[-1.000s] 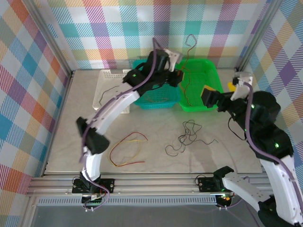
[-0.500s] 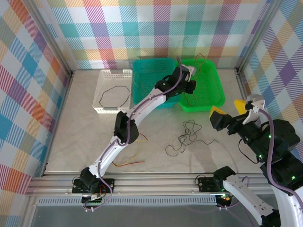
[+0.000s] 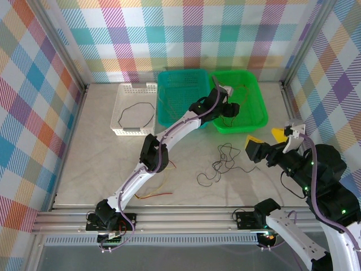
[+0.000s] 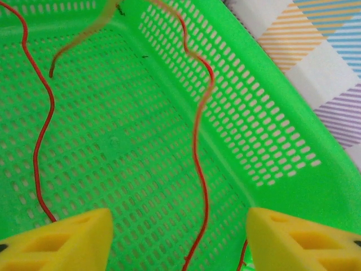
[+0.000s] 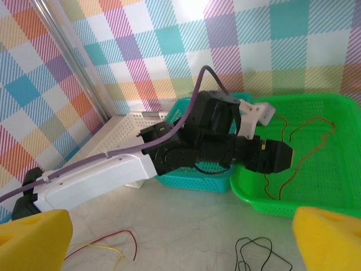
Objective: Untangle the cables
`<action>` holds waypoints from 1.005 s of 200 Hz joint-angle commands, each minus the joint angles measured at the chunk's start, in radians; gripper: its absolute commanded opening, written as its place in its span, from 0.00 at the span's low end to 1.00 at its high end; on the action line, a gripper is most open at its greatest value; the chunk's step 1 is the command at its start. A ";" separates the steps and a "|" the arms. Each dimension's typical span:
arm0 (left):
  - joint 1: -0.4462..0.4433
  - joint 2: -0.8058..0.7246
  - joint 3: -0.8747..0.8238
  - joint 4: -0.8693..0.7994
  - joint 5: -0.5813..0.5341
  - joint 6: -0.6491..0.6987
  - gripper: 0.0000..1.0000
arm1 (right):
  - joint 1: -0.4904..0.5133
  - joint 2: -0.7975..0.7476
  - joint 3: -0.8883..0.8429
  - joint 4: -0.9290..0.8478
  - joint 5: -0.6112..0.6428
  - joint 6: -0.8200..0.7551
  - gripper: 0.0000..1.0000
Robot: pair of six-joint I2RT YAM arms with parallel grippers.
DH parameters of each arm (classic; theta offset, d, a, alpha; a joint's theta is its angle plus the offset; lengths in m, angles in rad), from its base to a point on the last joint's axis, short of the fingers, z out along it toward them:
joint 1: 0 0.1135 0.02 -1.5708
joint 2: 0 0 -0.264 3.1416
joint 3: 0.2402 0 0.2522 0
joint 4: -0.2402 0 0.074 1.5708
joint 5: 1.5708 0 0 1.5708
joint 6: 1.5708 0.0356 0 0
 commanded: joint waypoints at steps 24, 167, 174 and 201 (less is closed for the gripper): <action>-0.001 -0.271 0.024 0.001 0.003 0.020 0.83 | 0.001 0.010 -0.008 -0.067 0.058 0.057 1.00; 0.004 -1.600 -1.299 -0.179 -0.302 -0.019 0.97 | 0.347 0.705 -0.419 0.576 -0.131 0.302 0.99; 0.006 -1.655 -1.364 -0.203 -0.331 -0.029 0.97 | 0.369 0.754 -0.410 0.625 -0.143 0.309 0.99; 0.007 -1.873 -1.580 -0.301 -0.399 -0.084 0.97 | 0.430 0.947 -0.349 0.747 -0.183 0.331 0.98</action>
